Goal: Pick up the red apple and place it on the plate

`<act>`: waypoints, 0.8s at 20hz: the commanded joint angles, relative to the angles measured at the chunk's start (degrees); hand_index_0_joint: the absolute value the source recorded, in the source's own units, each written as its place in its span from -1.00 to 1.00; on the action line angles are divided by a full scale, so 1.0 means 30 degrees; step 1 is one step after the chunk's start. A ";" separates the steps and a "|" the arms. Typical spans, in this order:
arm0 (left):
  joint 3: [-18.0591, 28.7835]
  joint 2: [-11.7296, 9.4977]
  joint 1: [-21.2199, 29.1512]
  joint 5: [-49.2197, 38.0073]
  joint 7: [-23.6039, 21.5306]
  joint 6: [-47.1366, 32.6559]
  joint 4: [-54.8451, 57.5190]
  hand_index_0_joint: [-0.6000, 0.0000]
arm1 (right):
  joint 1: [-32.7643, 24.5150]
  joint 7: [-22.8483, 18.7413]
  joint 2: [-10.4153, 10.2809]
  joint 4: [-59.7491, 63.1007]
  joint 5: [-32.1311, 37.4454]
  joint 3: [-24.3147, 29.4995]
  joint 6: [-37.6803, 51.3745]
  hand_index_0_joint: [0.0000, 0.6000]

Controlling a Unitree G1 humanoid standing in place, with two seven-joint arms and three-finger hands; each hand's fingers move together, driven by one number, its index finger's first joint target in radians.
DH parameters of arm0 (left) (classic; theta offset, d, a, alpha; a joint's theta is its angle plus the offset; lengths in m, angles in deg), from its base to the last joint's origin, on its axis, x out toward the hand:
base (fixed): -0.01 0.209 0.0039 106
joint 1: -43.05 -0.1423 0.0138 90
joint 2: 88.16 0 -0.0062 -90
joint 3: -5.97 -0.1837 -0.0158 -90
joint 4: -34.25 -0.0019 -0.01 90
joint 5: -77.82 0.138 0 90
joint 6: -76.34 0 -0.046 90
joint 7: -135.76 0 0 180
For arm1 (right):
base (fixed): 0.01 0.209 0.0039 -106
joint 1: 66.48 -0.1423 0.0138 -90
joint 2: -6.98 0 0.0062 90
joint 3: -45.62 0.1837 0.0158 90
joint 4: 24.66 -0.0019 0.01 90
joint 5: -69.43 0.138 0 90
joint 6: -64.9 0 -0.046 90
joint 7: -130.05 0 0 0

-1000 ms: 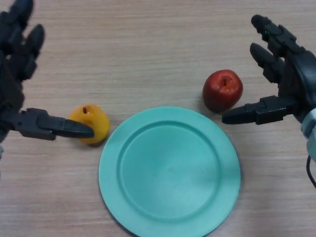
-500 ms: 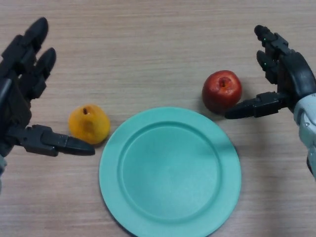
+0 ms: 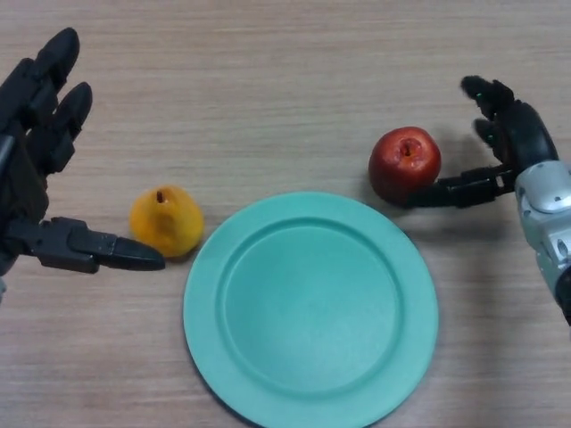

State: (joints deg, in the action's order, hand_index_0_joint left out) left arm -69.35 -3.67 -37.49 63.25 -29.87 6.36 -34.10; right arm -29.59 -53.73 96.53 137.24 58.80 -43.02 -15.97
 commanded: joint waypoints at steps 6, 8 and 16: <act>0.2208 -0.1729 0.2100 -0.0010 -0.2300 -0.4657 -0.0392 1.00 | -0.2043 -0.0554 0.0295 -0.1767 -0.0130 0.0779 0.0163 1.00; 0.2031 -0.1690 0.1972 -0.0035 -0.2543 -0.4910 -0.0362 1.00 | -0.1966 -0.0453 0.0313 -0.2990 0.0412 0.1026 0.0217 1.00; 0.1660 -0.1622 0.1381 -0.0603 -0.2361 -0.4118 0.0306 1.00 | 0.4601 0.3059 0.0311 -1.9681 0.4339 0.0917 -0.8820 1.00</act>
State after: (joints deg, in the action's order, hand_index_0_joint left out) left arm -67.71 -5.94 -35.57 62.83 -35.39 -0.04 -36.70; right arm -10.47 -44.26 95.61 77.95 70.24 -42.62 -49.91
